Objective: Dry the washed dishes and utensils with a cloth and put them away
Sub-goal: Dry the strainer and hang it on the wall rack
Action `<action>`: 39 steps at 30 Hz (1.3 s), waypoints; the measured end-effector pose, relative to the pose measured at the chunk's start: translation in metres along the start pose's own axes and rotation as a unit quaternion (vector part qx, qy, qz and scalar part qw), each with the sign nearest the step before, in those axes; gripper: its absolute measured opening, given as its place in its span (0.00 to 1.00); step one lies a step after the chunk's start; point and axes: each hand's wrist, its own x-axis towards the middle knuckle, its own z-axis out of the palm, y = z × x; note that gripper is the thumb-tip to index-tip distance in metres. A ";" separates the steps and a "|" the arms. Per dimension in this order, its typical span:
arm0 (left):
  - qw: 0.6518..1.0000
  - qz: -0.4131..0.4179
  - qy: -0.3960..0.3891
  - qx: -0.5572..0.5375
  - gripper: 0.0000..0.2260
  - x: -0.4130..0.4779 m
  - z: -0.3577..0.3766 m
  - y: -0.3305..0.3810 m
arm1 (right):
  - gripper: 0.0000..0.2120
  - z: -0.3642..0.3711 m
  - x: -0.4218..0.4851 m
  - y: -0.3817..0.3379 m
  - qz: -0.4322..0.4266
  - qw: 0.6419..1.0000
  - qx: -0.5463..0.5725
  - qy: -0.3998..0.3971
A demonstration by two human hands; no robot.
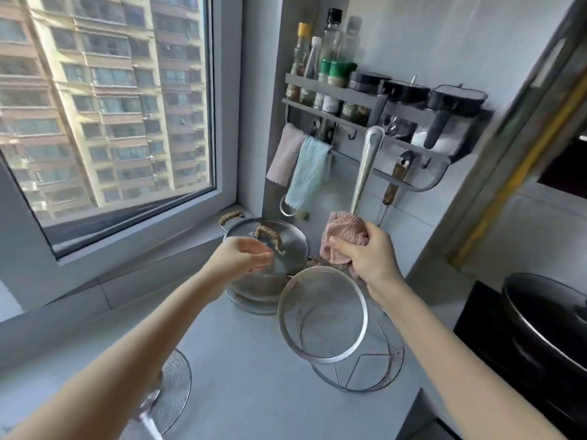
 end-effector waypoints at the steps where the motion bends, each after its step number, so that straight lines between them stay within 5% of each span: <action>1: 1.000 0.000 0.016 0.010 0.03 0.011 -0.002 0.000 | 0.11 -0.006 0.011 0.004 -0.014 1.000 -0.024 -0.001; 7: 0.995 0.030 0.035 0.088 0.05 0.075 0.010 0.004 | 0.12 -0.024 0.061 0.029 -0.118 0.976 -0.173 0.060; 14: 0.986 0.034 0.017 0.165 0.07 0.126 0.045 0.000 | 0.15 -0.012 0.089 0.056 -0.332 0.847 -0.373 0.182; 21: 0.995 0.053 0.060 0.059 0.05 0.155 0.056 -0.005 | 0.18 0.014 0.131 0.103 -0.177 0.916 -0.314 0.177; 24: 0.984 0.107 0.095 0.102 0.06 0.168 0.058 0.002 | 0.18 0.026 0.148 0.121 -0.131 0.937 -0.286 0.154; 28: 0.906 0.248 0.179 0.294 0.11 0.187 0.056 0.017 | 0.17 0.034 0.162 0.145 -0.096 0.948 -0.281 0.119; 32: 0.835 0.356 0.200 0.369 0.18 0.205 0.048 0.042 | 0.13 0.037 0.170 0.158 -0.064 0.950 -0.280 0.124; 39: 0.790 0.354 0.122 0.485 0.29 0.245 0.041 0.071 | 0.13 0.045 0.200 0.148 -0.028 0.978 -0.167 0.122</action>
